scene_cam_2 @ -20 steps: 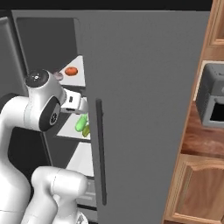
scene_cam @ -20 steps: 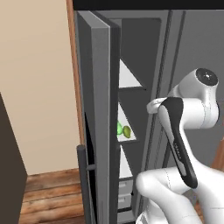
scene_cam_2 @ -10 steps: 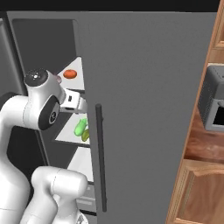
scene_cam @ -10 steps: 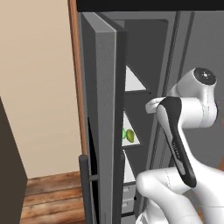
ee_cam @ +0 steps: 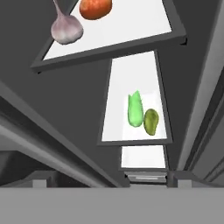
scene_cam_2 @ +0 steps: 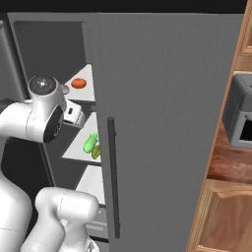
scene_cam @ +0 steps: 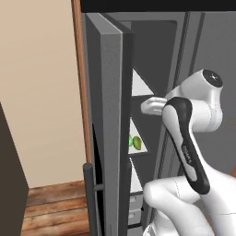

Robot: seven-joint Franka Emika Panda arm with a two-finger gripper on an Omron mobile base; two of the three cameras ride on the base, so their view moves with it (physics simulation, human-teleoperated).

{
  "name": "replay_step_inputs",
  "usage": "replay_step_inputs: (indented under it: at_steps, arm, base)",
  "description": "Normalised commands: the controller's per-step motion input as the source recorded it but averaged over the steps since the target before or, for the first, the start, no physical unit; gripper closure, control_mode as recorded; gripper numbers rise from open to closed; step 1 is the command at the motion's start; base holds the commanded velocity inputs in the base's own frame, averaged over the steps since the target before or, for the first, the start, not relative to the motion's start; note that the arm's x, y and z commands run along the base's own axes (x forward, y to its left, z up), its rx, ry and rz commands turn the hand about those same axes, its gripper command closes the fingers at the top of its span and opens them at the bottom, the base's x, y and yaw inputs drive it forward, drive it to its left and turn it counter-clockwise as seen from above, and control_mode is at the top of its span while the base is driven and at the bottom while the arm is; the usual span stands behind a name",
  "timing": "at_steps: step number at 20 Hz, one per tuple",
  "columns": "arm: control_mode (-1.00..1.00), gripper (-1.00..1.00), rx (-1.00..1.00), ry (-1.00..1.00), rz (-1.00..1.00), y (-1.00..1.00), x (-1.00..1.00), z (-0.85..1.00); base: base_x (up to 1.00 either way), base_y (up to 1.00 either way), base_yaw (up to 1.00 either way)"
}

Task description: Take the squash and garlic from the highest rack and move them to the second highest rack where the mango and corn are located, to maximize freezer space. Close the freezer door after rearranging.

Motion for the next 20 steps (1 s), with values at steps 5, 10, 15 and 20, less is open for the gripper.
replay_step_inputs:
  at_steps: [5, 10, 15, 20]
  arm:
    - [-1.0, -1.0, 0.06, 0.01, 0.06, 0.51, 0.56, 0.24]
    - [-1.0, -1.0, 0.0, -0.02, 0.03, 0.34, 0.65, 0.19]
    - [-1.0, -1.0, 0.0, 0.0, 0.0, 0.12, 0.72, 0.03]
    - [-1.0, -1.0, -0.01, 0.0, 0.02, 0.17, 0.67, 0.0]
  base:
    - [0.0, 0.0, 0.0]
    - [0.0, 0.0, 0.0]
    - [0.0, 0.0, 0.0]
    - [0.0, 0.0, 0.0]
